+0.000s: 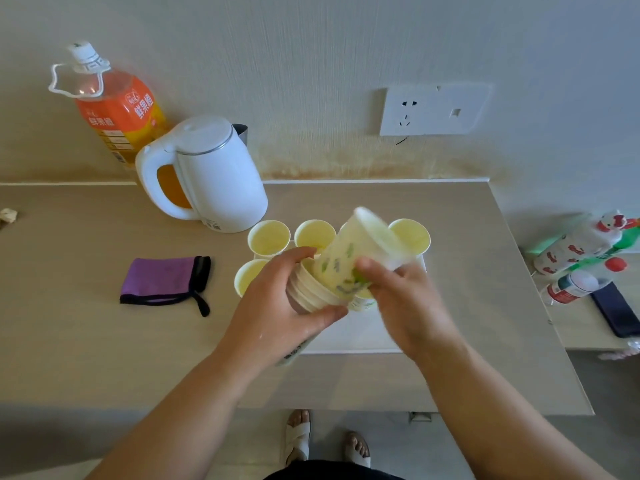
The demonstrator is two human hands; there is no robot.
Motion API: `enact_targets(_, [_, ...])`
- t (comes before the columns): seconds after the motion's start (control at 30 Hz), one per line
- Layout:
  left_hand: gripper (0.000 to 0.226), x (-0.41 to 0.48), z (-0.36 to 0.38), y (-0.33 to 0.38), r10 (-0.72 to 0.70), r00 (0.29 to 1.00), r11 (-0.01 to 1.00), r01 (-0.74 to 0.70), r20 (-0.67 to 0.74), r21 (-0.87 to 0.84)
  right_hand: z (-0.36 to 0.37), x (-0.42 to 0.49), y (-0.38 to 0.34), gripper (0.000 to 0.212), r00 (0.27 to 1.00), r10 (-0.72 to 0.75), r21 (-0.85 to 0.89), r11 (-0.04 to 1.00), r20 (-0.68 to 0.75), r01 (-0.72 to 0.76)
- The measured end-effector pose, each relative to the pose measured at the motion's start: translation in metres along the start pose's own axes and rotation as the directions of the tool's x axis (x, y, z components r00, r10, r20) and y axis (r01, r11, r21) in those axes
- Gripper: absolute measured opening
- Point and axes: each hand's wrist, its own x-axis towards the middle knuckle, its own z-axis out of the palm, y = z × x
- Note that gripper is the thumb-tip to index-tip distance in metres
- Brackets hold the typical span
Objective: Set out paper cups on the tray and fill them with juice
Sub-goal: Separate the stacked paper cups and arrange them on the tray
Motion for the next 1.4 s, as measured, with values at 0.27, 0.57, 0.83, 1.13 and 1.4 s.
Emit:
enact_targets(0.27, [0.063,0.009,-0.015,-0.010,-0.066,0.995,0.994,0.059,-0.076,-0.089,-0.080,-0.008,-0.011,0.067,0.875,-0.304,-0.343,0.923,-0.378,0.173])
enact_targets(0.57, [0.068,0.007,-0.009,-0.014,-0.088,0.996,0.992,0.085,-0.030,-0.093,-0.108,-0.014,0.060,0.071,0.907,-0.130,-0.536,0.836,-0.401,-0.117])
enact_targets(0.83, [0.071,0.005,-0.010,-0.019,-0.101,0.995,0.990,0.098,-0.021,-0.101,-0.110,-0.006,0.068,0.068,0.904,-0.087,-0.569,0.801,-0.419,-0.186])
enact_targets(1.13, [0.076,0.005,-0.004,-0.021,-0.073,0.997,0.994,0.070,-0.028,-0.085,-0.119,-0.013,0.077,0.101,0.921,-0.077,-0.529,0.835,-0.382,-0.150])
enact_targets(1.4, [0.077,-0.002,0.006,-0.024,-0.057,0.996,0.998,0.054,-0.075,-0.040,-0.078,-0.050,0.058,0.018,0.751,-0.657,-0.855,0.424,-0.063,0.299])
